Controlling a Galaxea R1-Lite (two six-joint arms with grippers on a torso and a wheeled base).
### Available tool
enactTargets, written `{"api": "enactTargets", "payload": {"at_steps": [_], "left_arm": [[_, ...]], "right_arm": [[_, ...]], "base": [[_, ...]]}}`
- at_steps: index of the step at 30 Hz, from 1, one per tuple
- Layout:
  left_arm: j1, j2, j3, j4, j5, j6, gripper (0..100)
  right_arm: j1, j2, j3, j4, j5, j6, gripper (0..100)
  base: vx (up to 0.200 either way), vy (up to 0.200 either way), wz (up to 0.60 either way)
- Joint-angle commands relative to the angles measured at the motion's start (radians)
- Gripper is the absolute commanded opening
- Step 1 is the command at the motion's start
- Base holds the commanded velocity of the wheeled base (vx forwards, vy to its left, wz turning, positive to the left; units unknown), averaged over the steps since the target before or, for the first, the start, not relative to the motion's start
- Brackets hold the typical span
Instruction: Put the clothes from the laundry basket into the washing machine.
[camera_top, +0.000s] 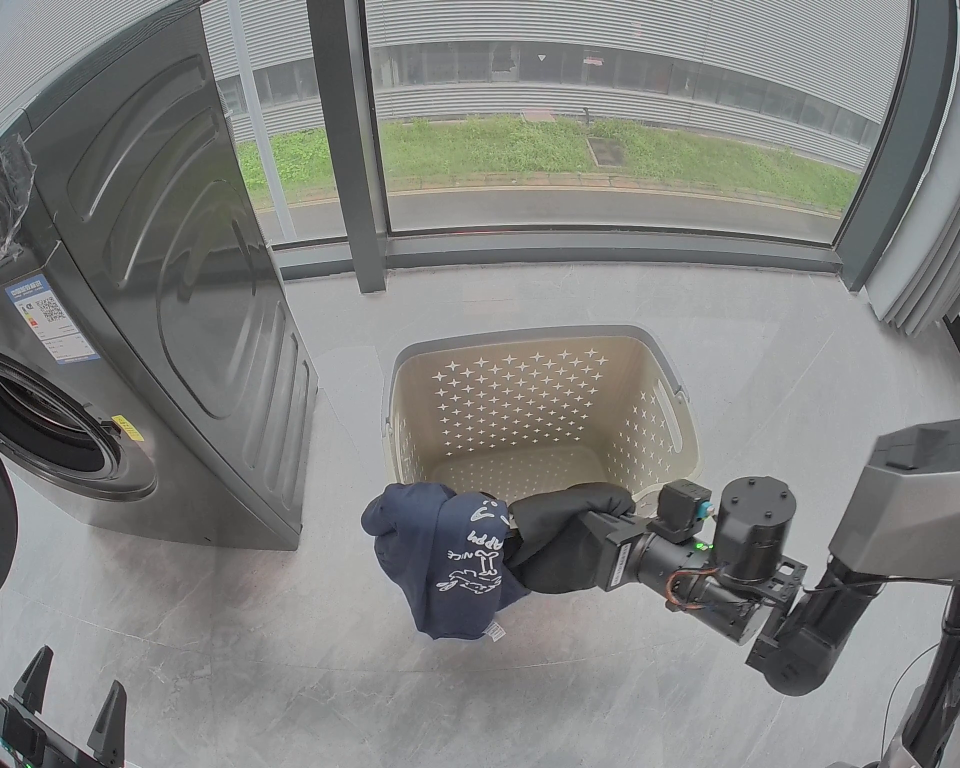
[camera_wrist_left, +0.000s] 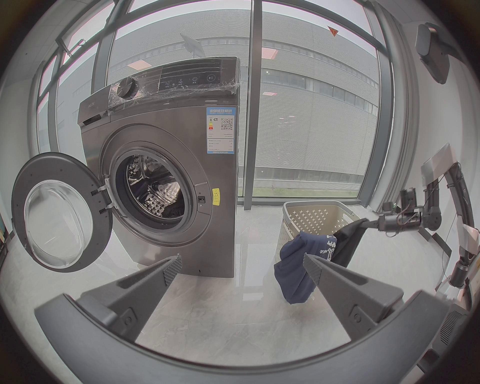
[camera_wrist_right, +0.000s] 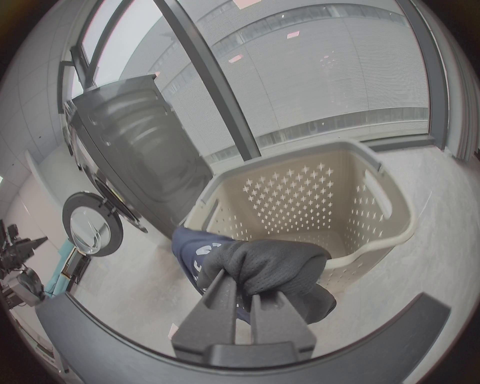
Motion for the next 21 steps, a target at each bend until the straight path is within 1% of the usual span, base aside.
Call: {"api": "enactTargets", "payload": {"at_steps": [1, 4, 9, 10, 12, 15, 17, 21], "left_arm": [[0.000, -0.007, 0.015, 0.000, 0.000, -0.001, 100], [0.000, -0.007, 0.015, 0.000, 0.000, -0.001, 100], [0.000, -0.007, 0.015, 0.000, 0.000, 0.001, 100], [0.000, -0.007, 0.015, 0.000, 0.000, 0.004, 100], [0.000, -0.007, 0.015, 0.000, 0.000, 0.006, 100], [0.000, -0.007, 0.015, 0.000, -0.003, 0.009, 100], [-0.002, -0.007, 0.015, 0.000, -0.004, 0.009, 100], [-0.002, -0.007, 0.015, 0.000, -0.004, 0.009, 100]], "right_arm": [[-0.012, -0.205, 0.079, -0.043, 0.000, -0.004, 0], [-0.011, -0.294, 0.057, -0.026, 0.007, -0.028, 0], [-0.005, -0.389, 0.034, -0.011, 0.010, -0.042, 0], [-0.005, -0.400, 0.022, 0.003, 0.011, -0.060, 0], [0.004, -0.420, 0.008, 0.028, 0.011, -0.074, 0], [0.008, -0.461, 0.014, 0.048, 0.011, -0.080, 0], [-0.003, -0.466, 0.022, 0.055, 0.010, -0.082, 0], [-0.017, -0.468, 0.024, 0.057, 0.008, -0.083, 0]], "base": [[0.000, 0.000, 0.00], [0.000, 0.000, 0.00], [0.000, 0.000, 0.00], [0.000, 0.000, 0.00], [0.000, 0.000, 0.00], [0.000, 0.000, 0.00], [0.000, 0.000, 0.00], [-0.200, 0.000, 0.00]]}}
